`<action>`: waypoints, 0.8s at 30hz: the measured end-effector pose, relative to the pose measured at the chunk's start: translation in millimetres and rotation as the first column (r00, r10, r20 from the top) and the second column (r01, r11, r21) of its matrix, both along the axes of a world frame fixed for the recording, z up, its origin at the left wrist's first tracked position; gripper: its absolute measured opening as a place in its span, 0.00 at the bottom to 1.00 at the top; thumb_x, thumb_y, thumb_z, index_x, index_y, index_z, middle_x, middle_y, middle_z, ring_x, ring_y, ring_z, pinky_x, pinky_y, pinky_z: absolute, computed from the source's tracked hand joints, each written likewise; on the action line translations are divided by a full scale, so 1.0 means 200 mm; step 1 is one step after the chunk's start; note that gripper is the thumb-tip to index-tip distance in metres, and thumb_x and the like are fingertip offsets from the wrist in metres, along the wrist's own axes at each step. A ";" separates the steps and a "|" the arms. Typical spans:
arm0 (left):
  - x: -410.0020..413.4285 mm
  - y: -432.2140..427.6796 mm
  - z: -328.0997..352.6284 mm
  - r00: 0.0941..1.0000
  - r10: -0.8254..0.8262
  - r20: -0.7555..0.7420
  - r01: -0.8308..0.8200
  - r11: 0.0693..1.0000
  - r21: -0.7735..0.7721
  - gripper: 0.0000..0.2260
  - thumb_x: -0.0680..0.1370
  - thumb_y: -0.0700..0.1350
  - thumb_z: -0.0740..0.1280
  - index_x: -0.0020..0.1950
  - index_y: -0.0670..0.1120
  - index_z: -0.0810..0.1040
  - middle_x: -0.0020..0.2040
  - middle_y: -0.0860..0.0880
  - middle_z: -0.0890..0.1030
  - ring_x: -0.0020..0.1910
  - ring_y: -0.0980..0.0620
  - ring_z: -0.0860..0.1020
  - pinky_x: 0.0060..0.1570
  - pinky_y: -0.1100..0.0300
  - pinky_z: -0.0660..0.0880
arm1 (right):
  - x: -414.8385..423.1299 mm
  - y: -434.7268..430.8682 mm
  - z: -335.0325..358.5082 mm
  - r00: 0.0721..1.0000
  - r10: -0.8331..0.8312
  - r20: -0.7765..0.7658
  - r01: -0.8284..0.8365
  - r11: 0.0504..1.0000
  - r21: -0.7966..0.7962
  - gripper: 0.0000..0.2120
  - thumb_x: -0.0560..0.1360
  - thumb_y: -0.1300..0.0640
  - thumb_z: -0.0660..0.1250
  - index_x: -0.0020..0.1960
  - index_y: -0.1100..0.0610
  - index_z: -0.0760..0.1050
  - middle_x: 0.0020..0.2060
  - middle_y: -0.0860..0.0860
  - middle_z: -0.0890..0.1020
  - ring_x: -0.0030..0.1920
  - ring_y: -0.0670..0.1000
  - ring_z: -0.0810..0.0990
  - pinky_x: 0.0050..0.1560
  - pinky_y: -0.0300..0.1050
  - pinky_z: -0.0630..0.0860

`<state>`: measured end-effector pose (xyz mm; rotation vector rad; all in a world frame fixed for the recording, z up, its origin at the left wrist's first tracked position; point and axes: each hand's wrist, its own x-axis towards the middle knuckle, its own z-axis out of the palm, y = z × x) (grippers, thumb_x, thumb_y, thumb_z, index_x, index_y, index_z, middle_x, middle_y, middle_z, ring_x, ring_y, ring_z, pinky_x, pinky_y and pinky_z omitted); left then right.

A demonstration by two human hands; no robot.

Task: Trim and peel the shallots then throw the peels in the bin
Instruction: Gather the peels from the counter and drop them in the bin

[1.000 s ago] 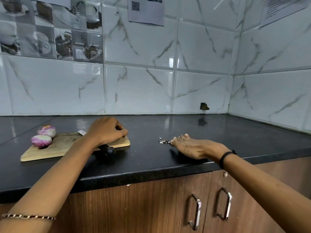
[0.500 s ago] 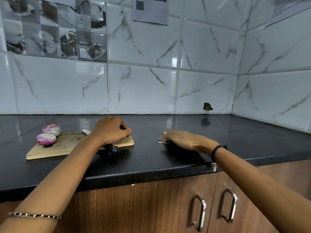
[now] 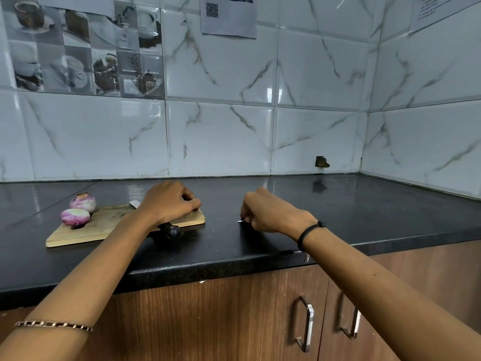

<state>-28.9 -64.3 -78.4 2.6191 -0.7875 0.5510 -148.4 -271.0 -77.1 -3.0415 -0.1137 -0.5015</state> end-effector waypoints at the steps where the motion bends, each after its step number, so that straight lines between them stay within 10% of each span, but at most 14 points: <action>1: -0.01 0.00 0.01 1.000 -0.002 -0.013 0.002 1.000 0.003 0.09 0.75 0.55 0.68 0.41 0.55 0.86 0.41 0.54 0.85 0.42 0.53 0.79 0.43 0.56 0.75 | 0.00 0.01 0.00 1.000 -0.003 0.022 0.003 1.000 0.008 0.11 0.74 0.70 0.64 0.50 0.61 0.83 0.50 0.59 0.83 0.48 0.61 0.83 0.52 0.53 0.82; 9: -0.11 -0.01 0.06 0.998 -0.041 -0.041 0.046 0.992 0.115 0.09 0.77 0.50 0.65 0.52 0.57 0.84 0.49 0.56 0.83 0.50 0.53 0.78 0.49 0.57 0.74 | -0.10 0.07 -0.02 0.998 -0.031 0.058 0.043 0.976 -0.214 0.05 0.77 0.70 0.63 0.50 0.66 0.76 0.51 0.64 0.78 0.49 0.67 0.79 0.41 0.48 0.67; 14: -0.25 -0.10 0.10 0.990 -0.135 -0.038 0.137 0.988 0.073 0.09 0.78 0.49 0.65 0.54 0.57 0.83 0.54 0.56 0.84 0.57 0.53 0.79 0.54 0.55 0.76 | -0.07 -0.04 -0.06 0.993 -0.054 0.107 0.021 0.958 0.285 0.08 0.73 0.70 0.64 0.39 0.66 0.80 0.38 0.61 0.82 0.44 0.63 0.81 0.41 0.47 0.76; 18: -0.36 -0.23 0.12 0.971 -0.229 -0.072 0.234 0.970 0.066 0.10 0.78 0.46 0.65 0.56 0.54 0.84 0.56 0.55 0.84 0.58 0.54 0.79 0.58 0.55 0.75 | -0.13 -0.20 -0.07 0.973 -0.189 0.131 0.061 0.763 0.644 0.07 0.76 0.62 0.71 0.52 0.61 0.86 0.47 0.55 0.88 0.49 0.48 0.84 0.51 0.39 0.78; 24: -0.56 -0.53 0.09 0.900 -0.411 -0.147 0.399 0.911 -0.109 0.12 0.80 0.40 0.64 0.58 0.49 0.84 0.54 0.53 0.84 0.53 0.57 0.81 0.50 0.66 0.77 | -0.35 -0.44 -0.07 0.969 -0.203 0.141 -0.091 0.237 0.967 0.09 0.73 0.70 0.73 0.52 0.74 0.81 0.46 0.66 0.85 0.46 0.56 0.86 0.57 0.46 0.82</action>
